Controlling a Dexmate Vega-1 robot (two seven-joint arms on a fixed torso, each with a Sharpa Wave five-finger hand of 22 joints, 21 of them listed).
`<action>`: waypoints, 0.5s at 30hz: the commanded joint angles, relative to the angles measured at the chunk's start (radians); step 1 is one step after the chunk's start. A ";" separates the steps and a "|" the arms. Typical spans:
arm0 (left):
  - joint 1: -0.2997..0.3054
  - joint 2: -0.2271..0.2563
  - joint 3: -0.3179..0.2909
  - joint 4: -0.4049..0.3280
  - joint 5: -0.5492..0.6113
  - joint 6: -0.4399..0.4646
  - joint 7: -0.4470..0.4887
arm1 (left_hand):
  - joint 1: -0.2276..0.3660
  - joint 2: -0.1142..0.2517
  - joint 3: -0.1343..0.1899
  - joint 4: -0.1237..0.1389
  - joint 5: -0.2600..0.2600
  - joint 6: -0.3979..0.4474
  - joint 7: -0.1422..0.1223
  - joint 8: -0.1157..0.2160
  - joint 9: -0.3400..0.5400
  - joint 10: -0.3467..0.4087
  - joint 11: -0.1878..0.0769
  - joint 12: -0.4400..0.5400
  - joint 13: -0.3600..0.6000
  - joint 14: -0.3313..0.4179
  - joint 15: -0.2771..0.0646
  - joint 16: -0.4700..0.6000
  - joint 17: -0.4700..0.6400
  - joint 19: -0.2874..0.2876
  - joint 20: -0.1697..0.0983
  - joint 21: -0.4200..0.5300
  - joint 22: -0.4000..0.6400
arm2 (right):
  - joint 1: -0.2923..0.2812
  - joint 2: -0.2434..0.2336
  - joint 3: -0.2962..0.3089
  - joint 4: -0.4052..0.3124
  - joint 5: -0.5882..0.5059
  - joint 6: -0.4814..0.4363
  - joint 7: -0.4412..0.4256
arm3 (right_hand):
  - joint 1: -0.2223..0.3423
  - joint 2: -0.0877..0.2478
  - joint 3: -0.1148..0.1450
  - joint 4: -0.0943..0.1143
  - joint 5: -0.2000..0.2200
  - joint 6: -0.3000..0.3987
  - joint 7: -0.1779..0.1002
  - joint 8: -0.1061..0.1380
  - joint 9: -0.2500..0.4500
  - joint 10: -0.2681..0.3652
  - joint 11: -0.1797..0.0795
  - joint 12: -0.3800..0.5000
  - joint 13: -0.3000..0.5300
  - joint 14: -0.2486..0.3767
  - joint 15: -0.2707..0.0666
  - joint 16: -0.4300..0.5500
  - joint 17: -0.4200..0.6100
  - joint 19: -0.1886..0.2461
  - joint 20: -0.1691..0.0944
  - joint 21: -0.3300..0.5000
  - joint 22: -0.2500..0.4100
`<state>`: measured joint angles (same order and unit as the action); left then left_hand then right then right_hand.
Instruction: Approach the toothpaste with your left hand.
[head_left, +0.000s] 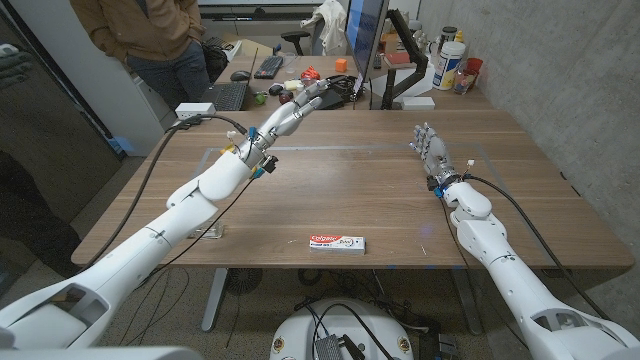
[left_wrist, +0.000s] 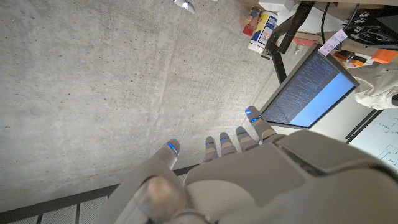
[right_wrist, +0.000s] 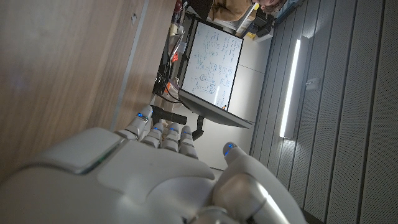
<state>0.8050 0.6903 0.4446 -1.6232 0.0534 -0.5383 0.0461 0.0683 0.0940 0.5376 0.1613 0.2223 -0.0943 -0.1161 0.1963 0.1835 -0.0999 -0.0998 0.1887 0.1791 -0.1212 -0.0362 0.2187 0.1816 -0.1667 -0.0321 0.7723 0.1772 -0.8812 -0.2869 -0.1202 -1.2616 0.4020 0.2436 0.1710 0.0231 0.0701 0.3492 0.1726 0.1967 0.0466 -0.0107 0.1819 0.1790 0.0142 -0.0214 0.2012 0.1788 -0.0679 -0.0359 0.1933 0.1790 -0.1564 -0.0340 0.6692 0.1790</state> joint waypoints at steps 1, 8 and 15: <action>0.010 0.016 -0.012 -0.038 0.074 -0.020 0.015 | 0.009 0.032 -0.001 -0.002 0.007 0.007 -0.004 -0.001 0.001 0.010 -0.005 0.004 0.003 0.006 -0.044 -0.005 -0.001 -0.029 -0.051 -0.002 0.002 | -0.001 0.002 -0.003 0.001 -0.003 0.002 -0.004 | -0.005 0.098 -0.003 -0.002 0.005 0.006 0.001 0.009 0.005 0.008 -0.005 0.006 0.004 -0.003 -0.020 0.001 0.002 0.000 -0.080 -0.001 0.003; 0.010 0.020 -0.015 -0.046 0.085 -0.027 0.009 | 0.012 0.032 -0.001 -0.003 0.008 0.012 -0.006 -0.001 0.001 0.016 -0.005 0.005 0.003 0.010 -0.046 -0.005 -0.001 -0.029 -0.051 -0.004 0.002 | -0.001 0.002 -0.004 0.001 -0.004 0.003 -0.007 | -0.006 0.098 -0.003 -0.002 0.005 0.006 0.001 0.009 0.005 0.009 -0.005 0.006 0.004 -0.003 -0.021 0.001 0.002 -0.001 -0.080 -0.003 0.003; 0.011 0.026 -0.020 -0.058 0.109 -0.037 0.011 | 0.013 0.033 -0.001 -0.004 0.009 0.012 -0.006 -0.001 0.001 0.017 -0.004 0.004 0.003 0.012 -0.045 -0.006 -0.001 -0.029 -0.049 -0.006 0.002 | 0.003 0.004 -0.006 0.005 -0.006 0.005 -0.007 | -0.006 0.098 -0.003 -0.002 0.005 0.006 0.001 0.009 0.005 0.009 -0.005 0.006 0.004 -0.003 -0.021 0.001 0.002 -0.001 -0.081 -0.005 0.003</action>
<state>0.8133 0.7067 0.4319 -1.6617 0.1251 -0.5621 0.0538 0.0705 0.0963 0.5377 0.1614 0.2258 -0.0854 -0.1181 0.1963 0.1813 -0.0897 -0.1000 0.1887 0.1791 -0.1129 -0.0357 0.2142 0.1816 -0.1667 -0.0321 0.7723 0.1772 -0.8815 -0.2852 -0.1231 -1.2605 0.3989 0.2456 0.1657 0.0231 0.0701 0.3492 0.1725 0.1967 0.0465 -0.0106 0.1819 0.1790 0.0142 -0.0215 0.2012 0.1788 -0.0679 -0.0359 0.1932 0.1789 -0.1564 -0.0339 0.6656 0.1790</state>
